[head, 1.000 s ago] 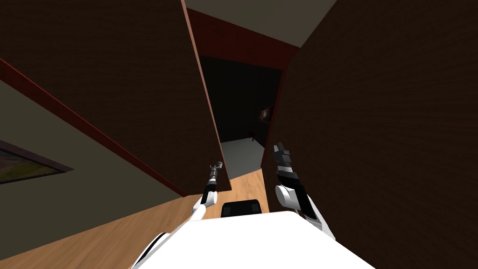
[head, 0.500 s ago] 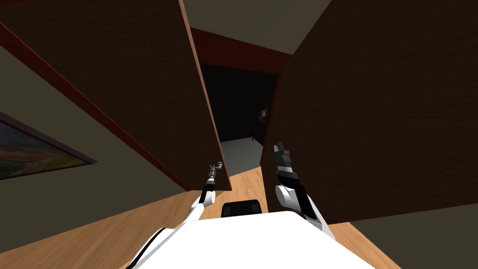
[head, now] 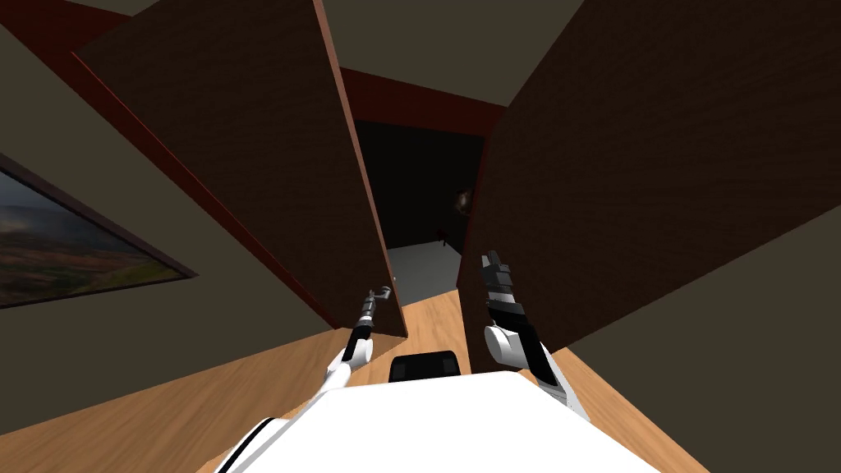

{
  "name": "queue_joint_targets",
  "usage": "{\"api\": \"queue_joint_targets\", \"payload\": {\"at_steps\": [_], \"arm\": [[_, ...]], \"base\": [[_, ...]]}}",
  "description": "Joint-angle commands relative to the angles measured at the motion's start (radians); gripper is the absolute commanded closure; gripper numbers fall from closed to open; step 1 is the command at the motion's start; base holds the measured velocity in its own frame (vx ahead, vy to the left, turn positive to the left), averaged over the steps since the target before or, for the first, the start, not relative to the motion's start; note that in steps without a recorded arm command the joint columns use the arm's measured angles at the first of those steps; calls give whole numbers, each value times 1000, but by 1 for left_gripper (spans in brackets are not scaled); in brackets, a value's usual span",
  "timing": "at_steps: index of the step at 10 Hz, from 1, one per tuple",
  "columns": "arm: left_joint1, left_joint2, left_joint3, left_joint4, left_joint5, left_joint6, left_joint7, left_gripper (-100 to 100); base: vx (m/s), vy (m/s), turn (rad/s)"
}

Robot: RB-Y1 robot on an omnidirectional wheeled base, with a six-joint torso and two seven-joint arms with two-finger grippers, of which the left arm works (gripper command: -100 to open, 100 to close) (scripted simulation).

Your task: Pull the door open

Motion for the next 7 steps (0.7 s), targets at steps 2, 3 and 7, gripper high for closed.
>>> {"api": "queue_joint_targets", "payload": {"at_steps": [2, 3, 7], "arm": [[-29, 15, 7, 73, 3, -31, 14, 100], [-26, 34, -2, 76, 2, -30, 30, 100], [-17, 62, -37, 72, -15, -41, 88, 100]], "base": [[1, 10, 8], [-12, 41, -59], [-39, 51, -138]]}}
